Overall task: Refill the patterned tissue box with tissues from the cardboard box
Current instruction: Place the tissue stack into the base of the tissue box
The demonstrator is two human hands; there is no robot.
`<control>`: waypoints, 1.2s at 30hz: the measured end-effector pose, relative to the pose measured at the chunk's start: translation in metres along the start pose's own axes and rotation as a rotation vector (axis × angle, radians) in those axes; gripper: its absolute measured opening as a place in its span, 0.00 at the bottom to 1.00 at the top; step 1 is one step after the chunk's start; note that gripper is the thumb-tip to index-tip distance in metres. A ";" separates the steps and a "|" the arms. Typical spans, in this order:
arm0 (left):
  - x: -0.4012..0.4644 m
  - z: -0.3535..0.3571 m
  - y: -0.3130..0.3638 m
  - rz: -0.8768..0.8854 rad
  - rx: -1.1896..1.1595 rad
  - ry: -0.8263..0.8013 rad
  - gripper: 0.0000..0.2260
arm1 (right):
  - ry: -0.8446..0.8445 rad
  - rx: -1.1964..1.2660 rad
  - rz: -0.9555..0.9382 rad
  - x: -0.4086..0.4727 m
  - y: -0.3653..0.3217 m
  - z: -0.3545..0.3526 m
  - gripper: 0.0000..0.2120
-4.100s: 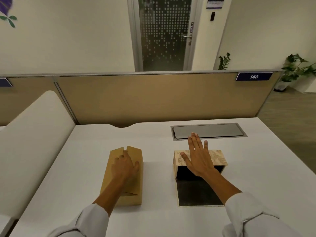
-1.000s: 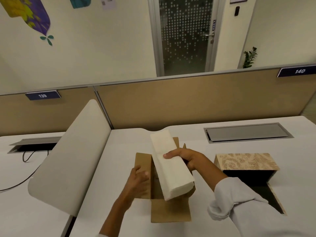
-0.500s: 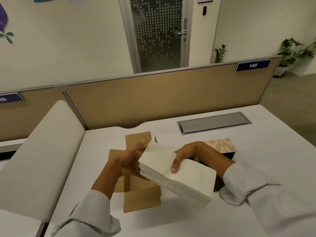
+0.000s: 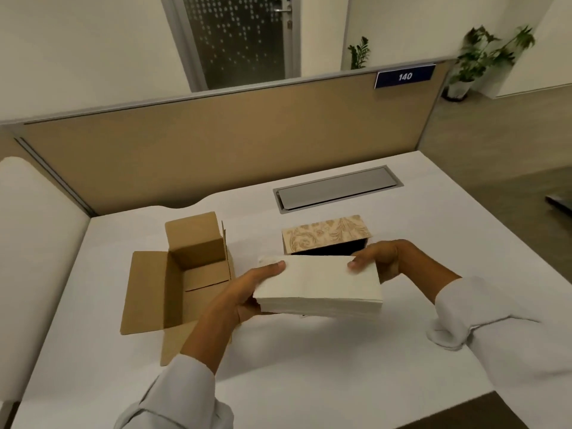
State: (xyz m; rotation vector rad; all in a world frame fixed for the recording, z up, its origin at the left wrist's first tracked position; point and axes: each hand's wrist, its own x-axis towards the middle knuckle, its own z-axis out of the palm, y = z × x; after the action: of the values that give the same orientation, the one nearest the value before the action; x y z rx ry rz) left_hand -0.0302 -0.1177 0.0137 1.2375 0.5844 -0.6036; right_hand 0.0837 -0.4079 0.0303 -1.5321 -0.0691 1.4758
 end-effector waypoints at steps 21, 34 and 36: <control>0.109 0.064 -0.039 -0.092 -0.232 0.145 0.26 | 0.477 0.490 -0.143 0.062 0.068 -0.059 0.19; 0.145 0.070 -0.051 -0.047 -0.302 0.242 0.19 | 0.552 0.396 -0.083 0.091 0.080 -0.081 0.18; 0.145 0.070 -0.050 -0.044 -0.298 0.254 0.18 | 0.563 0.405 -0.098 0.094 0.081 -0.081 0.17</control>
State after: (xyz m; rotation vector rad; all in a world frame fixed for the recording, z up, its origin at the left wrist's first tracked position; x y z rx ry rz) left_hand 0.0432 -0.2115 -0.1057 1.0263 0.8826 -0.3798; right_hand 0.1281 -0.4391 -0.1077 -1.5210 0.4534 0.8709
